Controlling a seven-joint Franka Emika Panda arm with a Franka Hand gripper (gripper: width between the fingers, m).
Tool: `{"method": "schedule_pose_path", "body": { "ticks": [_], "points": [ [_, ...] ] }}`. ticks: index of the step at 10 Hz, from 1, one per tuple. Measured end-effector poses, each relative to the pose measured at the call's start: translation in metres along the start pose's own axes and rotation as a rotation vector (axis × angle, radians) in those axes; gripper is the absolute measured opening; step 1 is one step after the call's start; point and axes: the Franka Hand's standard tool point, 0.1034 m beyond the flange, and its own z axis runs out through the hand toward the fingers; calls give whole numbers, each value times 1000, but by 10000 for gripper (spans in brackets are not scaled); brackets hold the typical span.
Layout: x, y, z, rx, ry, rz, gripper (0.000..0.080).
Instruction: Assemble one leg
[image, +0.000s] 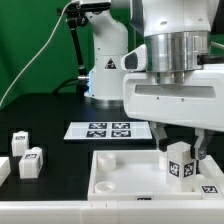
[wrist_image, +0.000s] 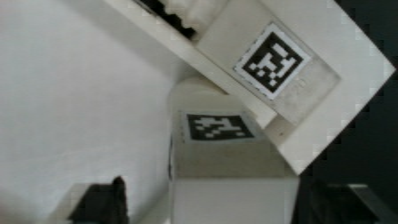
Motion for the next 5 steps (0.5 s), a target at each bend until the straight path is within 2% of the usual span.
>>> {"method": "schedule_pose_path", "body": {
  "ticks": [1,3,5],
  "points": [
    [-2,0,1,-1,-1,-122,618],
    [-3,-1,1,2,-2,-359,640],
    [2,2,1,1,1,-579,649]
  ]
}}
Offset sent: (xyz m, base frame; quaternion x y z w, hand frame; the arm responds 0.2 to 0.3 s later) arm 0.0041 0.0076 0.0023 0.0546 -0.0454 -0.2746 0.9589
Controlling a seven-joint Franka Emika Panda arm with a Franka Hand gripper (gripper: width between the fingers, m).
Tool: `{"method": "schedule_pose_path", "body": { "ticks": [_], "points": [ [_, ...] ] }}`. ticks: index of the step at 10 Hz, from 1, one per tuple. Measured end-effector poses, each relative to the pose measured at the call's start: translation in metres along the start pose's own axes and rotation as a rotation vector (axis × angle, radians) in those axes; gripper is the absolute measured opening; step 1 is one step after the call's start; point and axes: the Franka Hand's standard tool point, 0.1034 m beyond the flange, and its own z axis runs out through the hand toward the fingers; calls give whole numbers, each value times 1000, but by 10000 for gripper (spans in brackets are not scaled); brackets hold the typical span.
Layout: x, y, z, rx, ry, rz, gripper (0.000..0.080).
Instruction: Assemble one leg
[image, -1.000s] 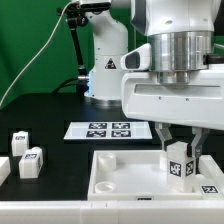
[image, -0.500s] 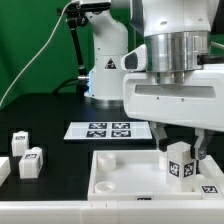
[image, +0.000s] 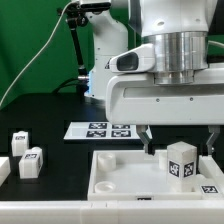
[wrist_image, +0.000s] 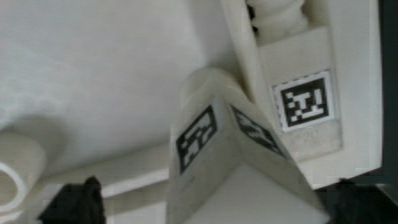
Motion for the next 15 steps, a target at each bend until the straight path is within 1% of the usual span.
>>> {"method": "schedule_pose_path", "body": {
  "ticks": [2,3,4,6,7,9,10,12,15],
  "points": [
    [-1,-3,0,2,-1,-114,649],
    [-1,-3,0,-6,0,-225,649],
    [-2,-4,0,-8,-1,-312,649],
    [-1,-4,0,-11,-1,-421,649],
    [0,-4,-1,-19,-1,-557,649],
    [1,-2,-1,-28,-1,-644,634],
    [1,-2,-1,-29,-1,-645,634],
    [1,-2,-1,-28,-1,-624,282],
    [1,-2,-1,-29,1,-607,282]
  ]
}}
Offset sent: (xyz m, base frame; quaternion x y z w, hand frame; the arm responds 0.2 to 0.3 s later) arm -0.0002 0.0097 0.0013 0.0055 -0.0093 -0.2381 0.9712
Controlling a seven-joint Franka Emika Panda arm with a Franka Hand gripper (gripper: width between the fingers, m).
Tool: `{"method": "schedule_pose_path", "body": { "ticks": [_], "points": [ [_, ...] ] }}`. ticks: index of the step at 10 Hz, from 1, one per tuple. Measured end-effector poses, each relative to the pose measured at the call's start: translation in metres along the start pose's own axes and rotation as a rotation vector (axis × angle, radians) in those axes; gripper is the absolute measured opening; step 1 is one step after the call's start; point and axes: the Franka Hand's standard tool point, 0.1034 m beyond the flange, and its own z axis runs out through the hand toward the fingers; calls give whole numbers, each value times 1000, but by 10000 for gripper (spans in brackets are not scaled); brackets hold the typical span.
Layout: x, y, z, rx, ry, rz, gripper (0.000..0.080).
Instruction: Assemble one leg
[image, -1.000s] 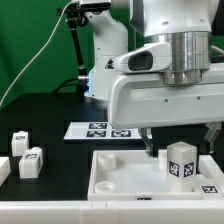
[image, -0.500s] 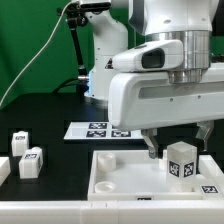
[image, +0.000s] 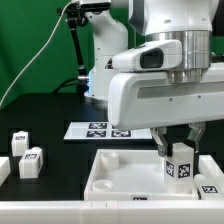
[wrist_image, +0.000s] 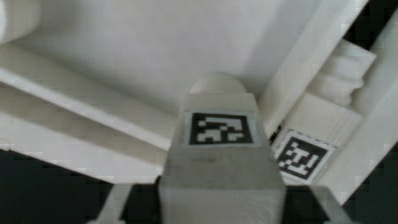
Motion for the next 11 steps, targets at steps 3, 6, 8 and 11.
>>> {"method": "schedule_pose_path", "body": {
  "ticks": [3,6,8,11],
  "points": [
    [2,-6,0,1,13,355,282],
    [1,-8,-1,-18,40,715,282],
    [2,-11,-1,-36,52,1007,282],
    [3,-8,-1,-49,39,1253,282]
  ]
}}
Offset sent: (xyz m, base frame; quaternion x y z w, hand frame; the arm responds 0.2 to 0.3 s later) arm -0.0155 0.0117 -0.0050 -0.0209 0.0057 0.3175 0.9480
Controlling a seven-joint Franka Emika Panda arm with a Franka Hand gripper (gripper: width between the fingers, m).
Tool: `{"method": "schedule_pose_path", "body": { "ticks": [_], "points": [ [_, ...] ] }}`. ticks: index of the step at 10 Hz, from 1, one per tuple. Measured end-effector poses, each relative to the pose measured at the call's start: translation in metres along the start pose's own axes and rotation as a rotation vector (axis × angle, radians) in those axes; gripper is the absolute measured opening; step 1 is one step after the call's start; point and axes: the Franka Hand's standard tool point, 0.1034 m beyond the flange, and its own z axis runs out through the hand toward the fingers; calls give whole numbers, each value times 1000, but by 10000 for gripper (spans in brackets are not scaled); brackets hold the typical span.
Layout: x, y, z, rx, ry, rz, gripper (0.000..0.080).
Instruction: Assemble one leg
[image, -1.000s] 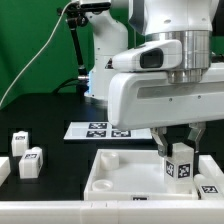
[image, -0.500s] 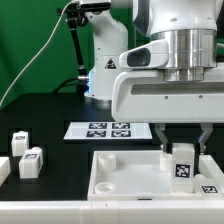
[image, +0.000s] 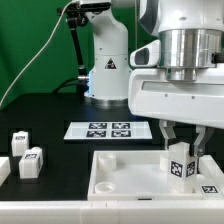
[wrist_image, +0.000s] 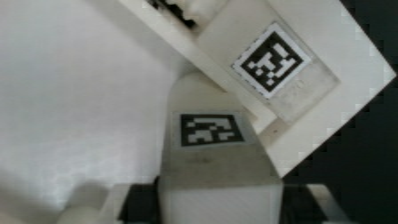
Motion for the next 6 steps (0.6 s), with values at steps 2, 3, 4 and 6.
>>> {"method": "schedule_pose_path", "body": {
  "ticks": [2,3,4,6],
  "points": [
    [0,-1,1,5,-9,75,395],
    [0,-1,1,5,-9,47,395],
    [1,-1,0,6,-8,-4,532],
    [3,-2,-2,9,-3,-154,626]
  ]
}}
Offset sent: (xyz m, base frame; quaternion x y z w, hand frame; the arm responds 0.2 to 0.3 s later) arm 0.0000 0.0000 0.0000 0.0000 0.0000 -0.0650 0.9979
